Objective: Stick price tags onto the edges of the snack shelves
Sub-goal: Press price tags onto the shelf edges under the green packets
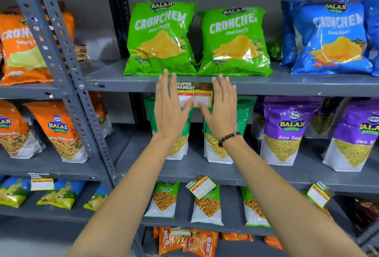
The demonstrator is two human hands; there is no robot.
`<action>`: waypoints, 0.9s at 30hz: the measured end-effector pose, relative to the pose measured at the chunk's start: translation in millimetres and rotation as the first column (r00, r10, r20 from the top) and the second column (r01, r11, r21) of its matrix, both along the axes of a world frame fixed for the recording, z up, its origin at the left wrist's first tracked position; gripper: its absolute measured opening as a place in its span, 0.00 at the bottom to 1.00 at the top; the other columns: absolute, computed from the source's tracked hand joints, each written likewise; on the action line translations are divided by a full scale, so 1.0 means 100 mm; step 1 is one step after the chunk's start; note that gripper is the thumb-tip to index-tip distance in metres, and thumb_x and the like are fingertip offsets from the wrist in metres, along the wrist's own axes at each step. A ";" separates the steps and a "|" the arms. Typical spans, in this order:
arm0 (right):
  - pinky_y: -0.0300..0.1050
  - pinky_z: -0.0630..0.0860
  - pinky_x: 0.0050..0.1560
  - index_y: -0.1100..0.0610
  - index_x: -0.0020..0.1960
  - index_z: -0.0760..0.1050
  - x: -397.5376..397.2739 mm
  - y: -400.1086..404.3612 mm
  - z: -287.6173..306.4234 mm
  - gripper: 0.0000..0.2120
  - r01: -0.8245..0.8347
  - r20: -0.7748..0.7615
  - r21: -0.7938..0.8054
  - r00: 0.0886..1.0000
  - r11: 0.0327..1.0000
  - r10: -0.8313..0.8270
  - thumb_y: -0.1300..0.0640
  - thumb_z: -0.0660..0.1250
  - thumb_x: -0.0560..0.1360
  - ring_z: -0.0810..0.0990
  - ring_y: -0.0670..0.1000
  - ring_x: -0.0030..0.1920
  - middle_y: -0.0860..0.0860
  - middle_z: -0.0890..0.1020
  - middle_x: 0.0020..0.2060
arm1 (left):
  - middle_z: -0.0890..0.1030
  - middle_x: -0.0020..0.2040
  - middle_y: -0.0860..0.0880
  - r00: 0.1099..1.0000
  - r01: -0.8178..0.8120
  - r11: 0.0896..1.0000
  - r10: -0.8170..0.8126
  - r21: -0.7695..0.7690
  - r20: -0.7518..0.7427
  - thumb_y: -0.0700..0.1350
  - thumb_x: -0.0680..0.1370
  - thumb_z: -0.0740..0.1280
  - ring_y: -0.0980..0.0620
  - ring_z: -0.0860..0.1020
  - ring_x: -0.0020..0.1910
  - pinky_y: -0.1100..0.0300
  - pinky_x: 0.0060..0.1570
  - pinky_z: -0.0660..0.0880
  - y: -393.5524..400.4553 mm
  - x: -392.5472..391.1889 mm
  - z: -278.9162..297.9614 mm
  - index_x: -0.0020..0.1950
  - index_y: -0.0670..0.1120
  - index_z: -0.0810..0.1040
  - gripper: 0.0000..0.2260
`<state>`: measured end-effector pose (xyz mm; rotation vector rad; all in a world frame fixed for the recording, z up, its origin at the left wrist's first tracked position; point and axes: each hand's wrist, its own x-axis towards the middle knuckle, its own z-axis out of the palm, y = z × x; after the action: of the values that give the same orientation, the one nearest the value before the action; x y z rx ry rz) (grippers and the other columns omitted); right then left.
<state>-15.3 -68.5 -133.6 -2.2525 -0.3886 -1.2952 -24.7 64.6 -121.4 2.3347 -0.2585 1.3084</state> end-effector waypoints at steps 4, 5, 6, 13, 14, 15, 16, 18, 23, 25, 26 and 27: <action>0.56 0.50 0.70 0.60 0.68 0.60 -0.14 -0.08 -0.86 0.26 0.018 -0.090 -0.168 0.995 0.986 -0.033 0.51 0.62 0.74 0.55 0.58 0.70 0.63 0.66 0.69 | 0.64 0.72 0.34 0.994 0.048 0.990 -0.034 0.135 -0.101 0.58 0.77 0.55 0.41 0.56 0.71 0.48 0.70 0.58 0.01 -0.14 -0.89 0.70 0.39 0.58 0.29; 0.57 0.52 0.70 0.60 0.67 0.61 -0.17 -0.11 -1.09 0.25 0.022 -0.143 -0.232 0.988 0.972 -0.056 0.52 0.63 0.74 0.56 0.58 0.70 0.63 0.67 0.69 | 0.65 0.71 0.35 0.987 0.045 0.989 -0.022 0.142 -0.161 0.59 0.78 0.54 0.41 0.57 0.71 0.46 0.69 0.62 0.02 -0.17 -1.12 0.70 0.40 0.60 0.28; 0.60 0.54 0.69 0.59 0.66 0.64 -0.19 -0.13 -1.30 0.24 0.014 -0.197 -0.303 0.977 0.953 -0.077 0.54 0.66 0.73 0.59 0.59 0.70 0.63 0.69 0.68 | 0.66 0.71 0.35 0.975 0.040 0.989 -0.007 0.144 -0.221 0.57 0.77 0.57 0.40 0.60 0.71 0.45 0.68 0.66 0.04 -0.21 -1.35 0.69 0.39 0.63 0.27; 0.71 0.70 0.58 0.58 0.49 0.80 -0.20 -0.22 -2.10 0.17 -0.124 -0.475 -0.580 0.855 0.805 -0.210 0.61 0.78 0.62 0.72 0.65 0.63 0.64 0.76 0.61 | 0.60 0.73 0.33 0.744 0.055 0.975 0.104 0.216 -0.660 0.52 0.69 0.74 0.33 0.59 0.71 0.44 0.70 0.59 0.22 -0.28 -2.67 0.52 0.39 0.81 0.20; 0.71 0.69 0.58 0.58 0.49 0.80 -0.17 -0.22 -2.16 0.17 -0.143 -0.489 -0.585 0.847 0.798 -0.207 0.63 0.77 0.62 0.72 0.66 0.63 0.65 0.75 0.62 | 0.59 0.73 0.33 0.712 0.060 0.977 0.100 0.203 -0.695 0.52 0.69 0.75 0.33 0.58 0.72 0.42 0.70 0.58 0.22 -0.27 -2.78 0.49 0.39 0.81 0.18; 0.72 0.68 0.59 0.59 0.49 0.80 -0.14 -0.22 -2.20 0.16 -0.160 -0.502 -0.587 0.841 0.794 -0.203 0.64 0.77 0.62 0.71 0.67 0.64 0.65 0.74 0.63 | 0.60 0.72 0.32 0.682 0.059 0.979 0.103 0.194 -0.724 0.50 0.67 0.76 0.32 0.58 0.71 0.40 0.69 0.60 0.21 -0.26 -2.87 0.45 0.40 0.82 0.16; 0.72 0.68 0.59 0.59 0.48 0.80 -0.11 -0.20 -2.23 0.15 -0.172 -0.510 -0.591 0.836 0.788 -0.200 0.64 0.77 0.62 0.70 0.67 0.64 0.66 0.74 0.63 | 0.61 0.71 0.31 0.668 0.050 0.981 0.105 0.186 -0.737 0.48 0.65 0.78 0.30 0.60 0.70 0.37 0.68 0.61 0.20 -0.23 -2.94 0.42 0.40 0.82 0.14; 0.71 0.68 0.60 0.58 0.43 0.81 -0.06 -0.17 -2.24 0.12 -0.184 -0.515 -0.610 0.831 0.771 -0.210 0.62 0.78 0.61 0.71 0.66 0.64 0.65 0.74 0.63 | 0.60 0.72 0.31 0.672 0.009 0.989 0.102 0.145 -0.734 0.47 0.66 0.78 0.30 0.58 0.71 0.39 0.69 0.58 0.14 -0.18 -3.00 0.40 0.40 0.82 0.12; 0.64 0.73 0.58 0.57 0.33 0.80 0.02 -0.07 -2.25 0.08 -0.151 -0.477 -0.659 0.841 0.737 -0.254 0.59 0.79 0.59 0.75 0.62 0.61 0.61 0.80 0.57 | 0.52 0.75 0.34 0.676 -0.066 0.995 0.099 0.073 -0.730 0.46 0.73 0.72 0.34 0.49 0.74 0.44 0.73 0.49 0.00 -0.03 -3.05 0.41 0.39 0.81 0.10; 0.63 0.74 0.56 0.58 0.34 0.80 0.06 -0.05 -2.28 0.11 -0.135 -0.469 -0.656 0.844 0.742 -0.261 0.60 0.80 0.56 0.77 0.61 0.59 0.60 0.82 0.53 | 0.53 0.75 0.33 0.679 -0.089 0.995 0.099 0.051 -0.727 0.44 0.72 0.72 0.34 0.50 0.74 0.44 0.73 0.50 -0.04 0.00 -3.06 0.40 0.38 0.80 0.08; 0.62 0.75 0.56 0.58 0.34 0.80 0.08 -0.04 -2.29 0.12 -0.127 -0.469 -0.653 0.842 0.747 -0.267 0.60 0.81 0.54 0.78 0.61 0.58 0.60 0.82 0.51 | 0.54 0.74 0.33 0.685 -0.097 0.995 0.095 0.039 -0.722 0.43 0.72 0.73 0.34 0.51 0.74 0.43 0.73 0.51 -0.04 0.01 -3.07 0.39 0.38 0.80 0.08; 0.61 0.76 0.56 0.58 0.33 0.80 0.10 -0.03 -2.29 0.13 -0.119 -0.468 -0.651 0.840 0.750 -0.273 0.60 0.81 0.53 0.78 0.60 0.56 0.59 0.83 0.49 | 0.57 0.74 0.32 0.697 -0.100 0.995 0.087 0.023 -0.712 0.41 0.72 0.73 0.33 0.52 0.73 0.42 0.73 0.53 -0.04 0.00 -3.08 0.38 0.38 0.79 0.07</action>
<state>-5.7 -71.7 -362.9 -3.1333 -0.6091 -0.5007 -24.3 60.6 -429.3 2.6610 0.1303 0.3365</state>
